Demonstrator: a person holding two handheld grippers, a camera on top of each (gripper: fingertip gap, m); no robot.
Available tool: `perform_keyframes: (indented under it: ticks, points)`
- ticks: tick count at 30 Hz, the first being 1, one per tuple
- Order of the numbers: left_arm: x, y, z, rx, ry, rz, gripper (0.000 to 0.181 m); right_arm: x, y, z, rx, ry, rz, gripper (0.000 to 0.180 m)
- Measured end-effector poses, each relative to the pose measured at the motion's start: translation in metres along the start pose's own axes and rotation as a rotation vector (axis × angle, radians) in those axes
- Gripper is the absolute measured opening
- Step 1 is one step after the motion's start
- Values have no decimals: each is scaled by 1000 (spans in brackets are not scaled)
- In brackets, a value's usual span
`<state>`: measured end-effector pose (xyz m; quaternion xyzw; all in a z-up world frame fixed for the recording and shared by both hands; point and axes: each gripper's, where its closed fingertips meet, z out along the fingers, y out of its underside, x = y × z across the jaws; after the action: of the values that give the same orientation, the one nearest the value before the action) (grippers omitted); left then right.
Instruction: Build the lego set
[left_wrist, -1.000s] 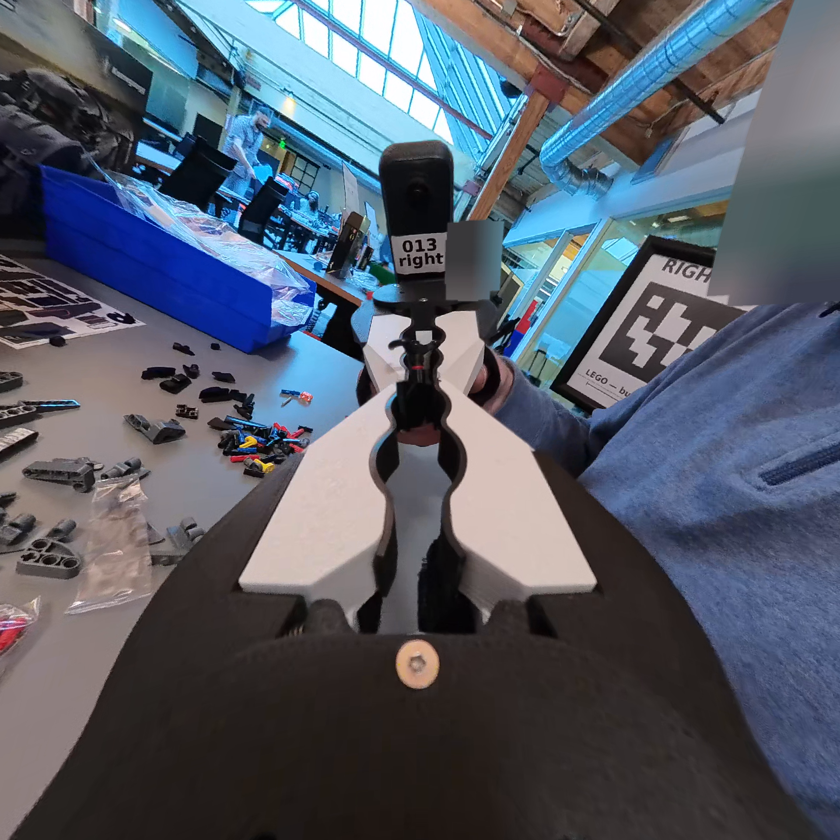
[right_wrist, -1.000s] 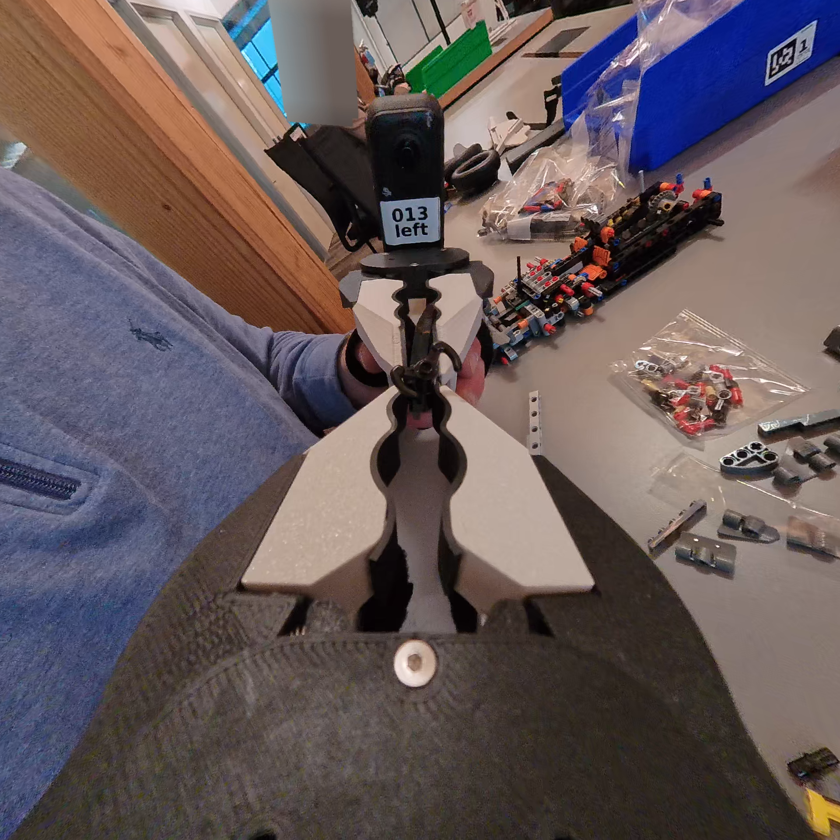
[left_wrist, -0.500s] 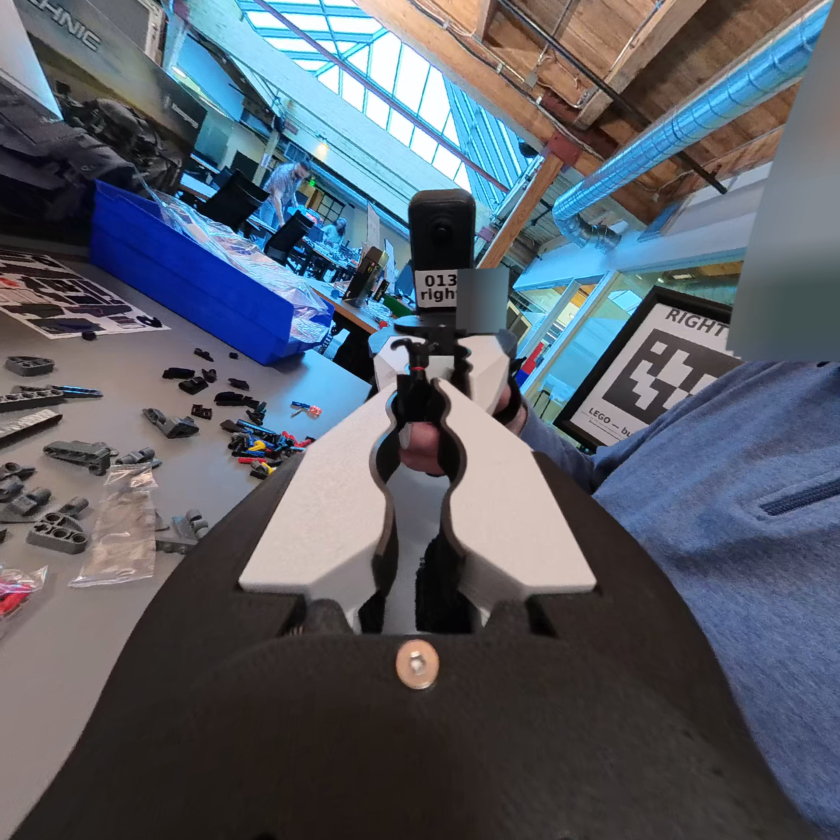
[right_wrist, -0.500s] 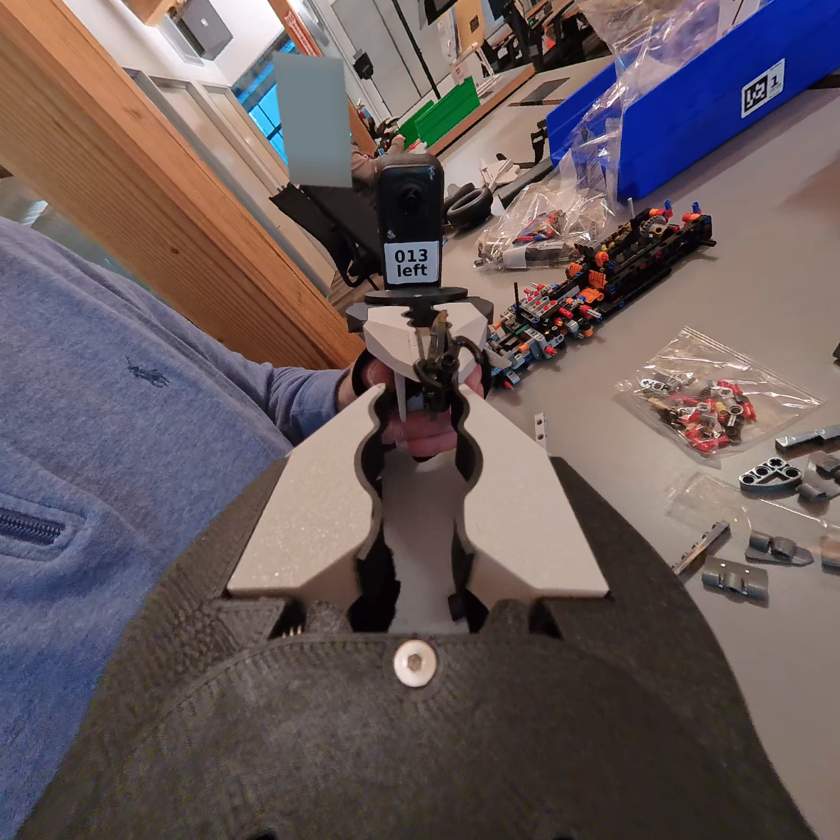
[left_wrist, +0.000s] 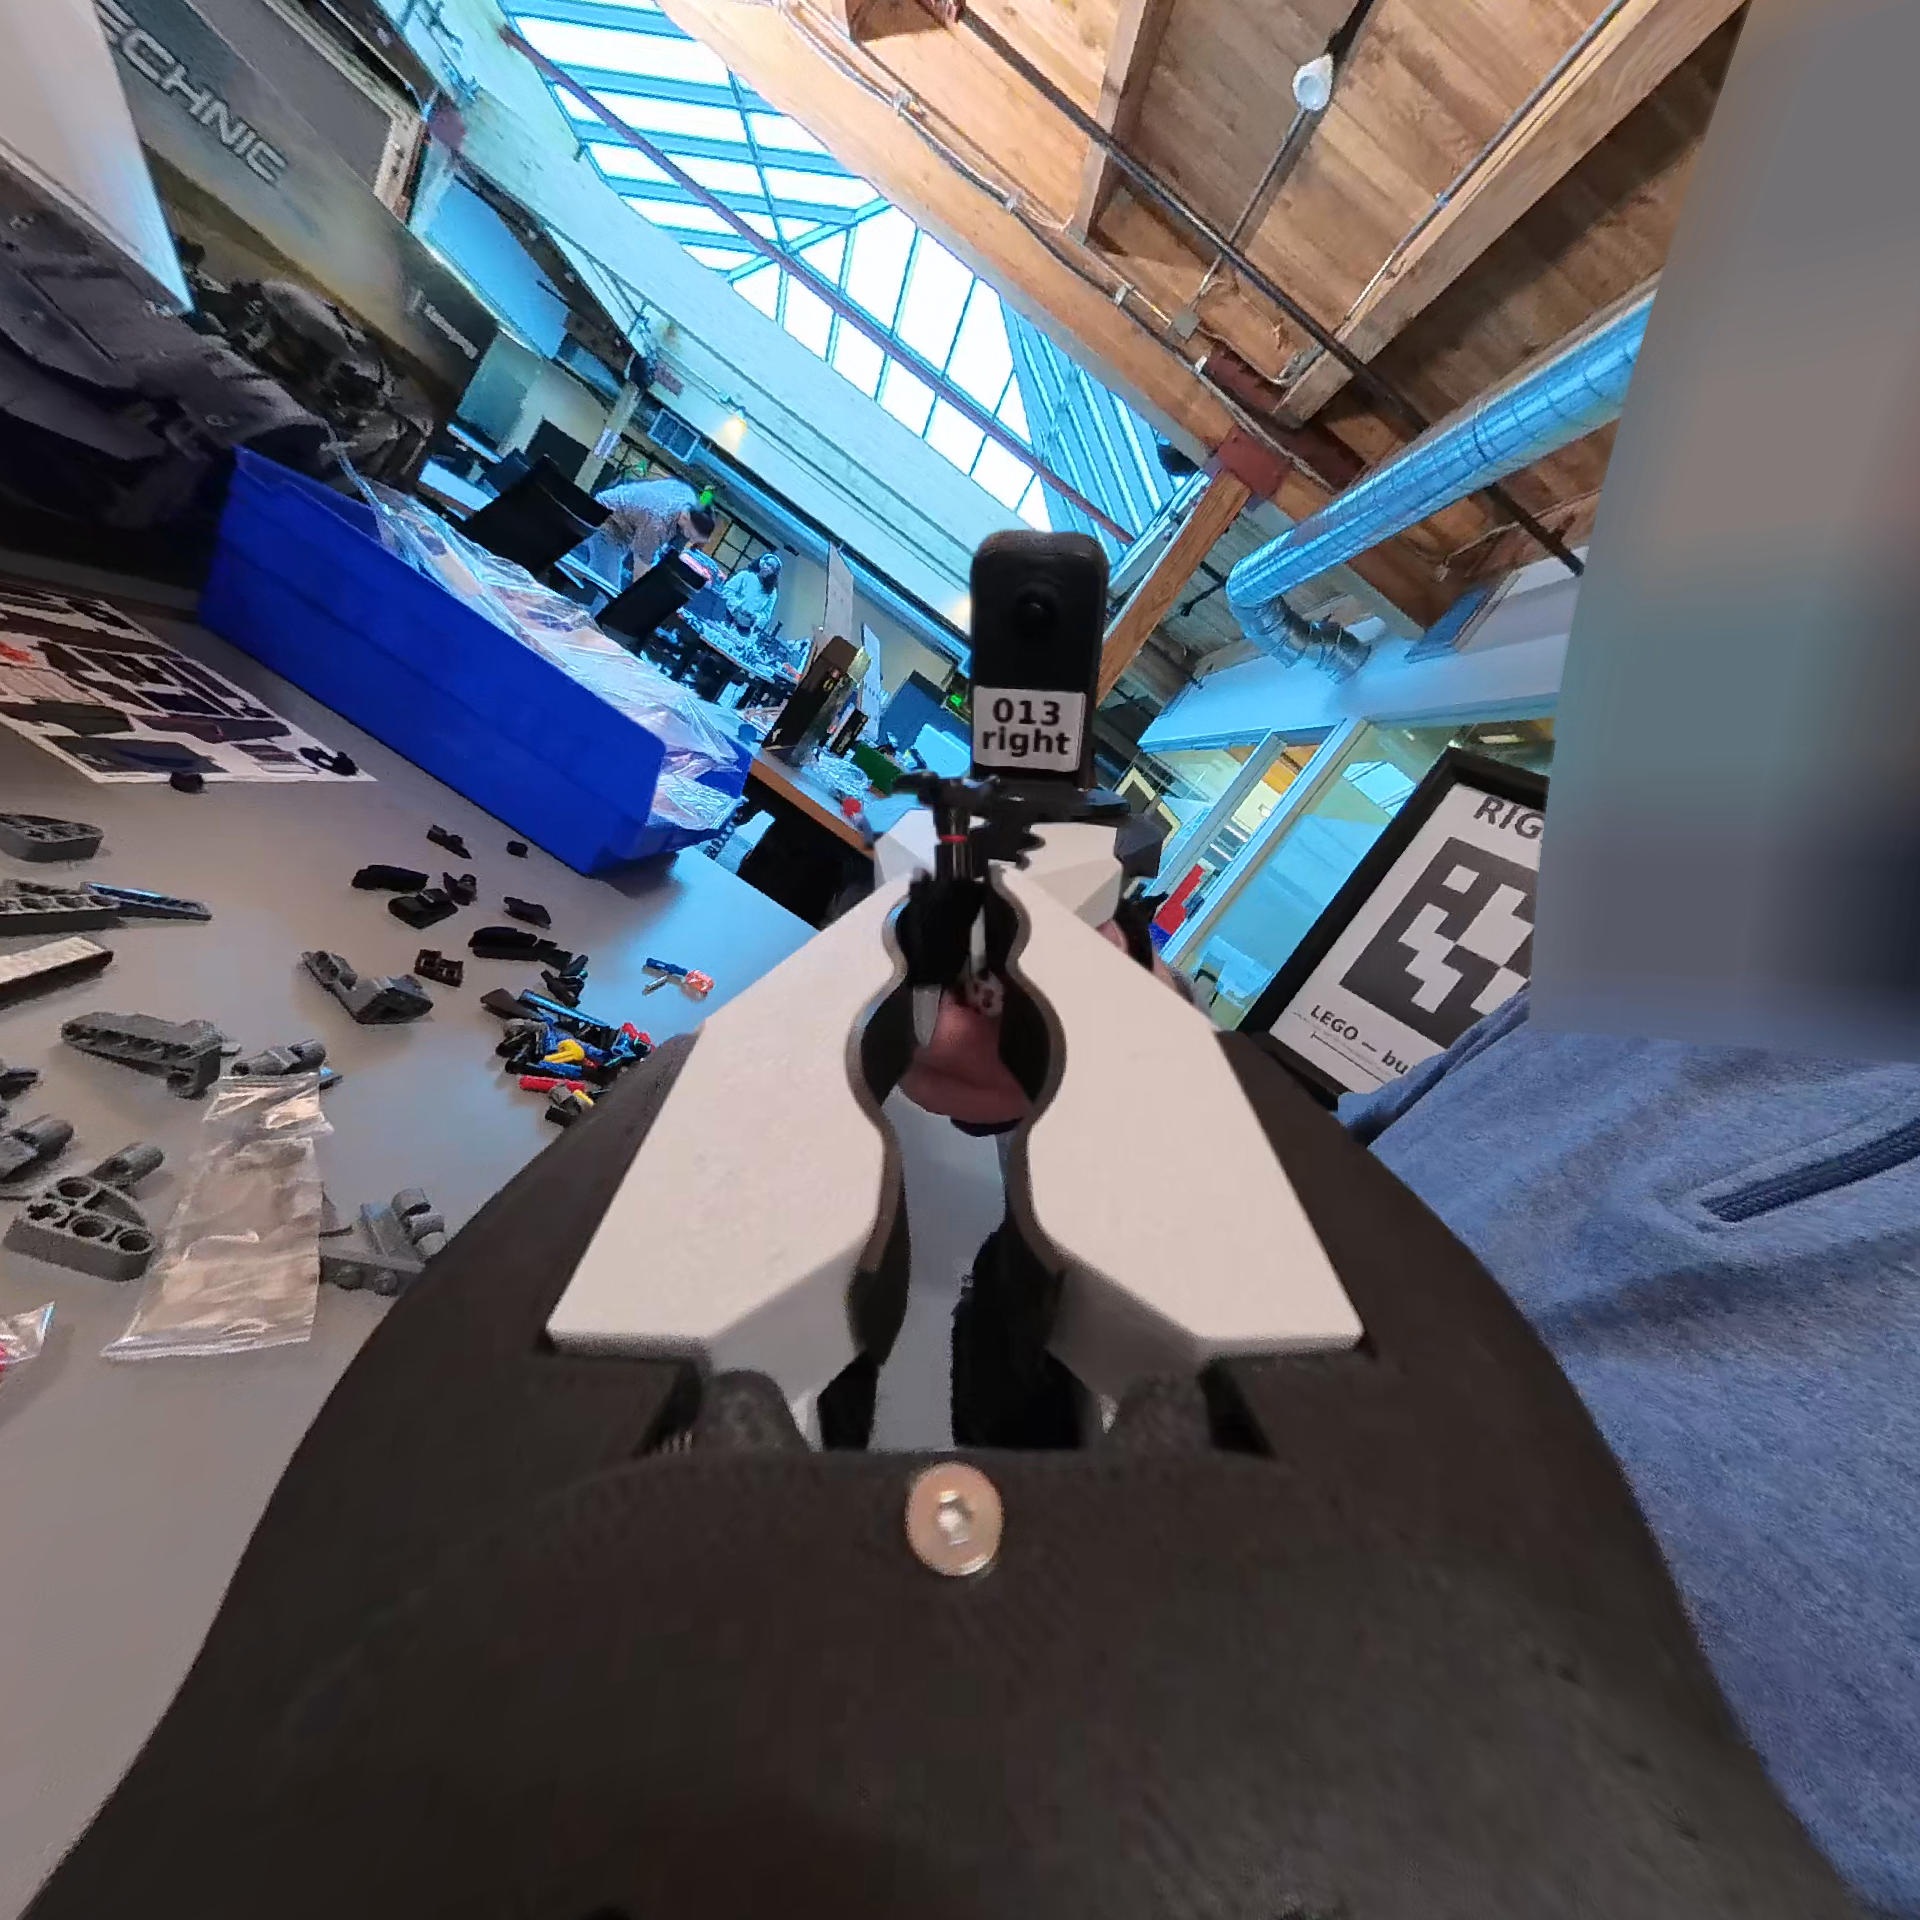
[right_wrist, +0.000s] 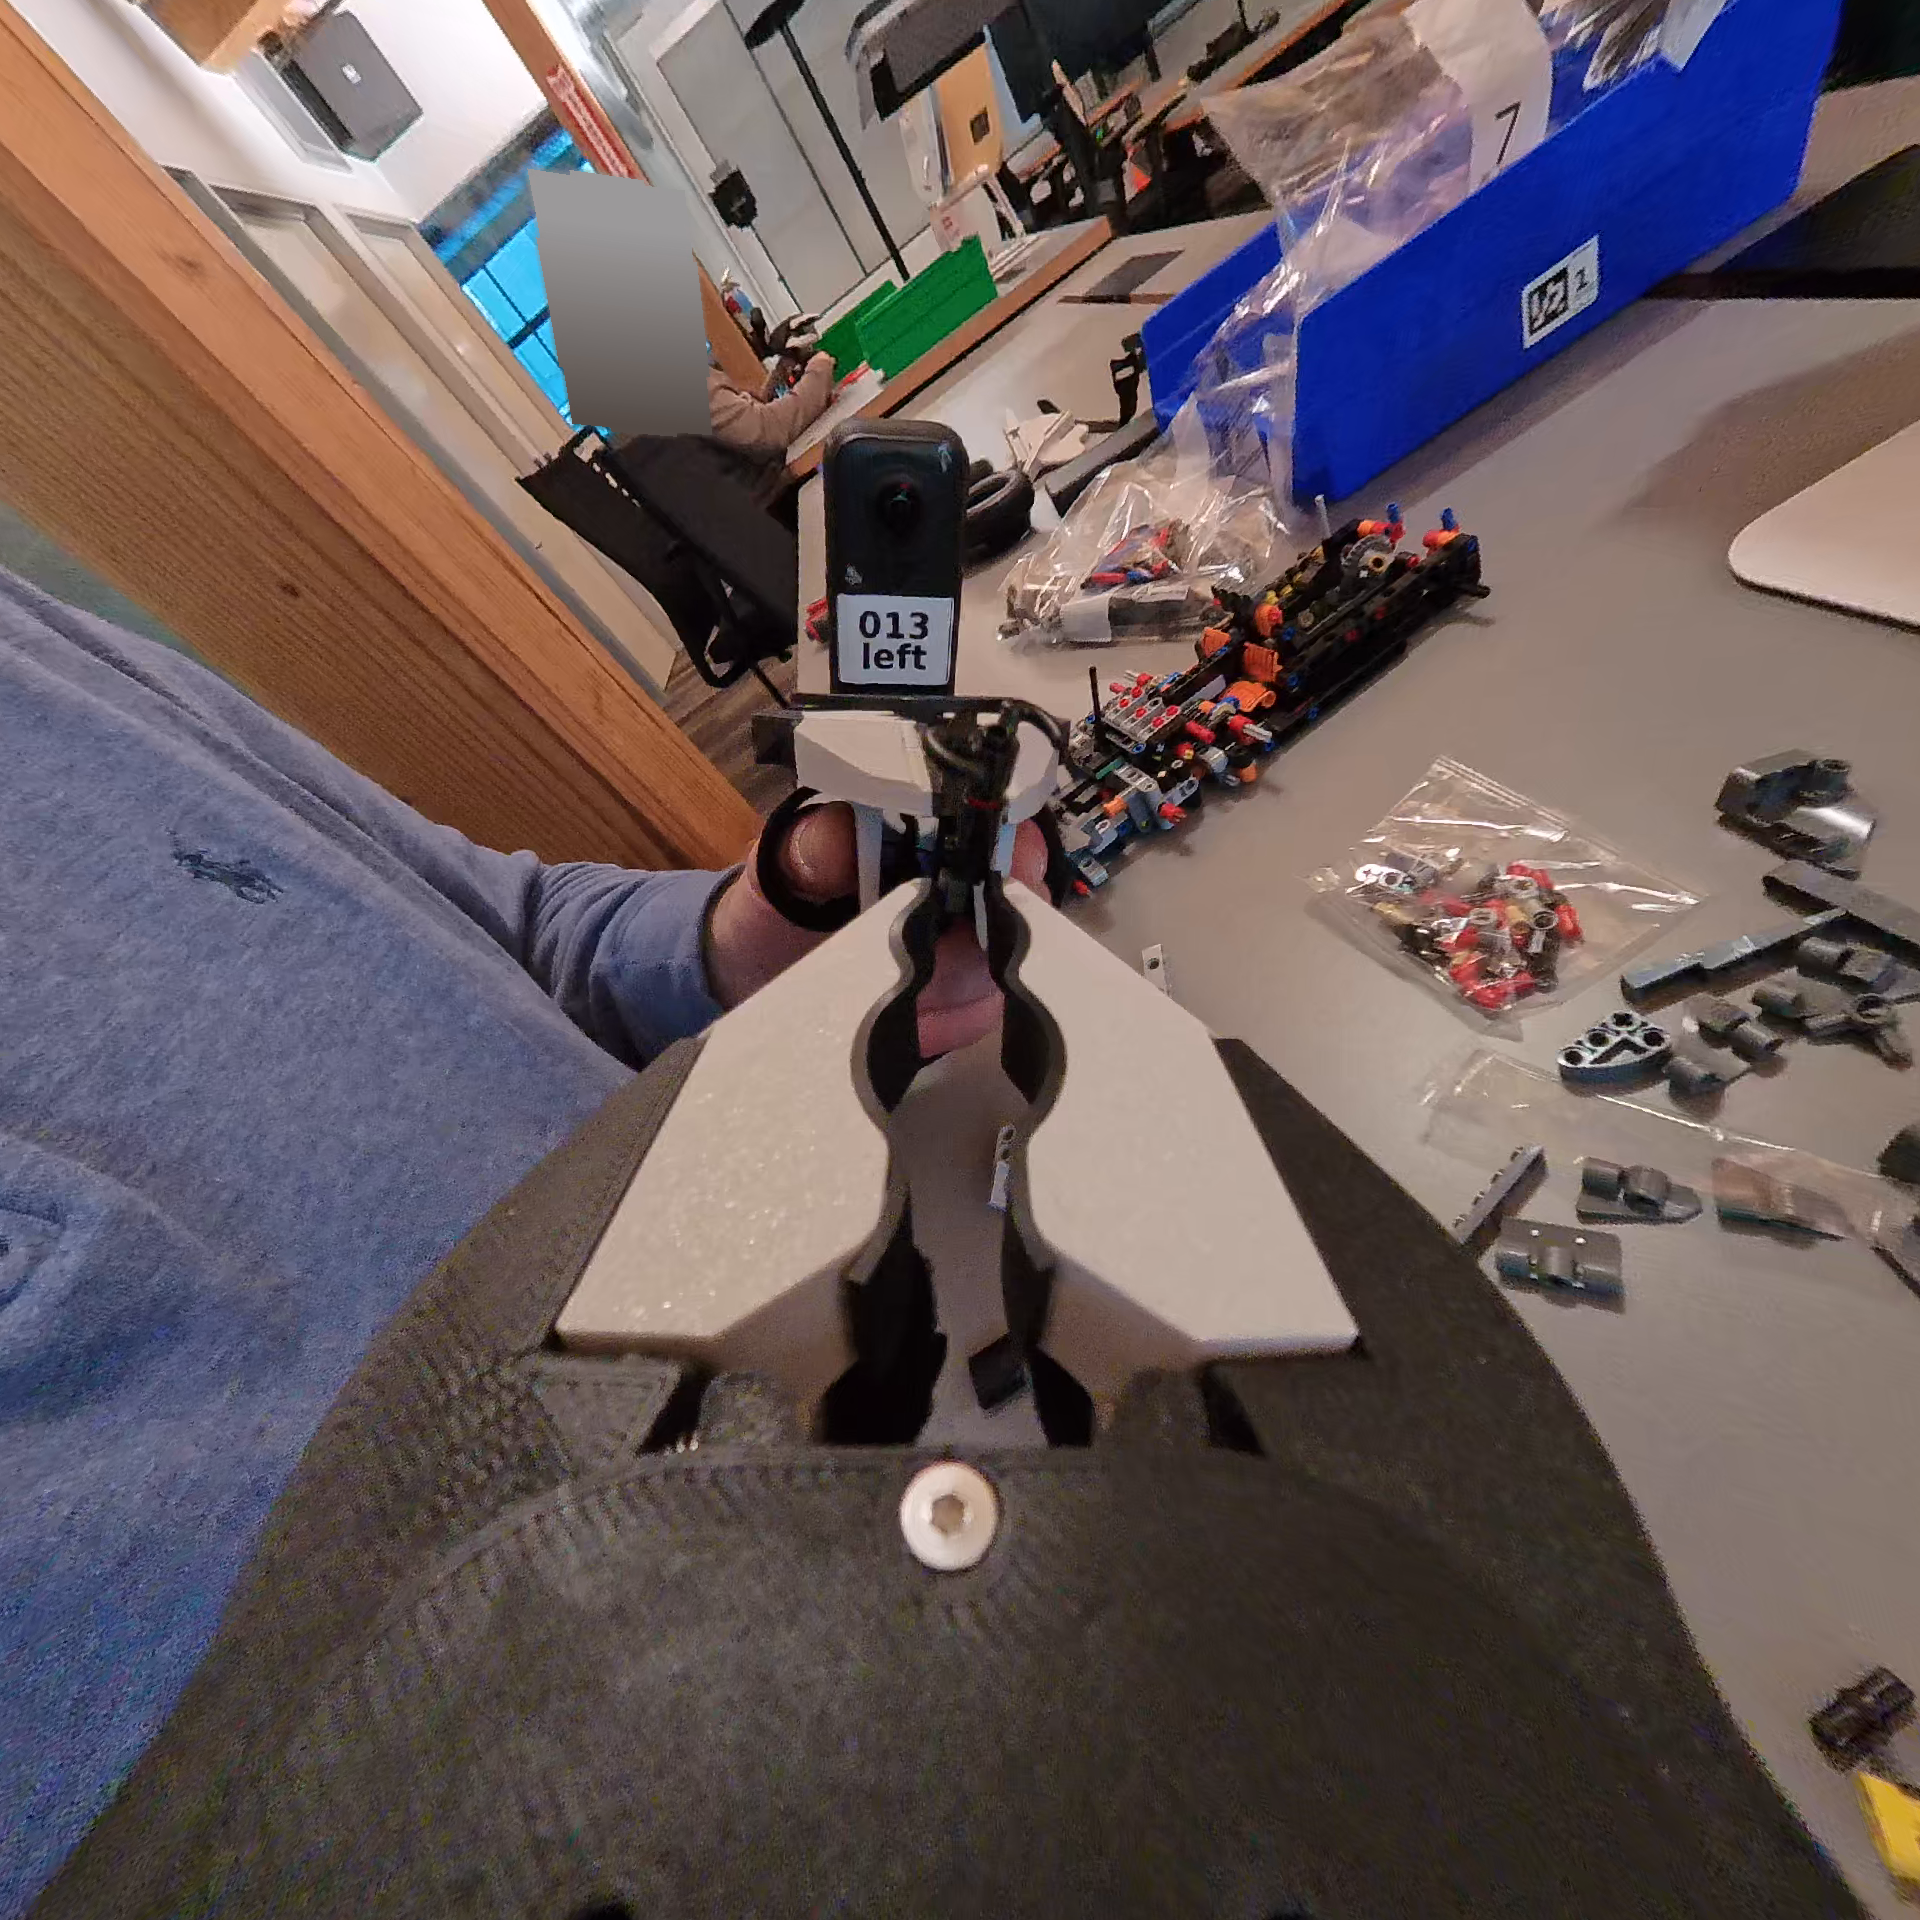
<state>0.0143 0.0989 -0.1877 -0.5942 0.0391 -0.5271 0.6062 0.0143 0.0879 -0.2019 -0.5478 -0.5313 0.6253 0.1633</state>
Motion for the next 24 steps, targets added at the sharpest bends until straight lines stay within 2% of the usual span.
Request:
perform_keyframes:
  ticks: [18,21,24]
  points:
    - [-1,4,1,-24,0,-35,13,-1,-5,-7,69,-19,24,6]
    - [3,6,1,-34,21,-30,6,-2,-3,-7,67,-32,37,7]
    - [0,5,0,-47,-11,-4,4,4,-3,-10,60,38,10,14]
